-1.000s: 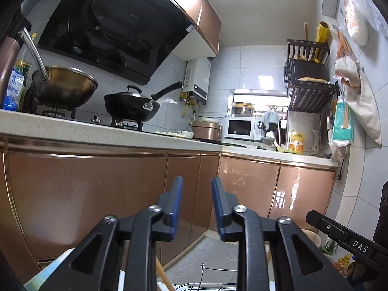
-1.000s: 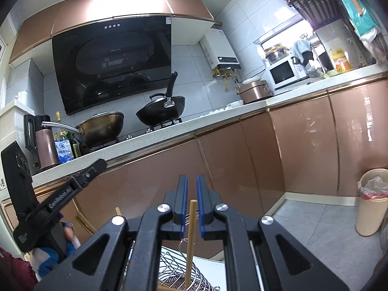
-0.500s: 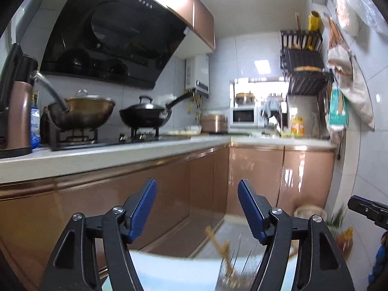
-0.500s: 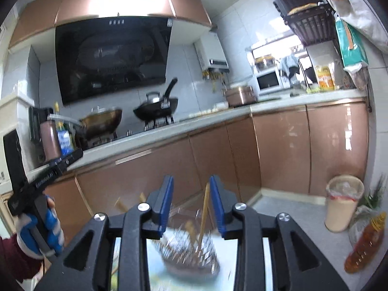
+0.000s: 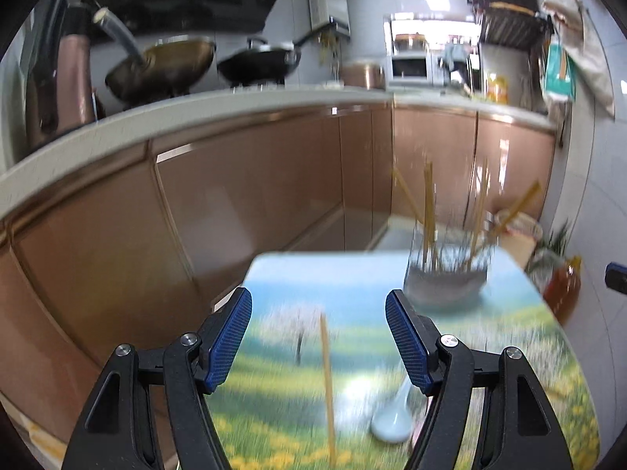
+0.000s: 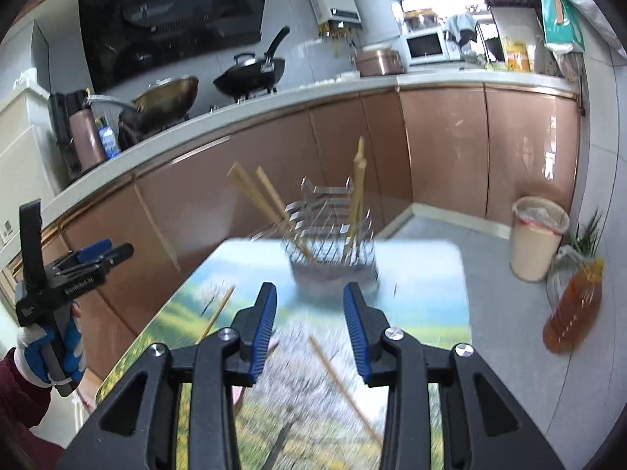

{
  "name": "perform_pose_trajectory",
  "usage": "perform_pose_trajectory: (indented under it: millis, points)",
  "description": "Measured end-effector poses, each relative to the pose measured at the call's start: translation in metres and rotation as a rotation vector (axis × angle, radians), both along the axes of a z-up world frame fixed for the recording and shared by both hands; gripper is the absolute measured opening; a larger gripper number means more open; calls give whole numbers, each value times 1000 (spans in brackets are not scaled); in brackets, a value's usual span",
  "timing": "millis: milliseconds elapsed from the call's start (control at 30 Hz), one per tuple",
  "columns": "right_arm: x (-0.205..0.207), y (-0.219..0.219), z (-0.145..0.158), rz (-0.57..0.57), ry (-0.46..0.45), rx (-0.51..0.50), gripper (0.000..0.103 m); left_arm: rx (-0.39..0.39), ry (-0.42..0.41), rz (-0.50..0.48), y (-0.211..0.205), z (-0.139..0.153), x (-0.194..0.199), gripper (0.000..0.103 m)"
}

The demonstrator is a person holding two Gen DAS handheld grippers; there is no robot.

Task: Organize utensils
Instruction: 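Move both open tools back over the remaining chopsticks beside the spoons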

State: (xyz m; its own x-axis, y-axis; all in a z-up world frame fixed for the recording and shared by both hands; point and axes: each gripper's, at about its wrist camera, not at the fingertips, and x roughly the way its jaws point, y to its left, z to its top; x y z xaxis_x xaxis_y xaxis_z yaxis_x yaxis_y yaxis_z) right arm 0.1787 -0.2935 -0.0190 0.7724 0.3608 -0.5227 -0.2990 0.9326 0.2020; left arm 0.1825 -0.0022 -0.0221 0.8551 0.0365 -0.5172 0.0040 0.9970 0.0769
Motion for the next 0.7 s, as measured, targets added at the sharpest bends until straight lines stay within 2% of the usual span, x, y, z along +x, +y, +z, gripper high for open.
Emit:
perform_pose_trajectory:
  millis: [167,333,700]
  points:
    - [-25,17,-12,18,63,-69,34,2,49,2,12,-20,-34,70]
    - [-37,34,-23,43,126,-120,34,9,65,-3,21,-24,-54,70]
    - [-38,50,-33,53,182,-187,34,13,113,8,32,-30,-58,70]
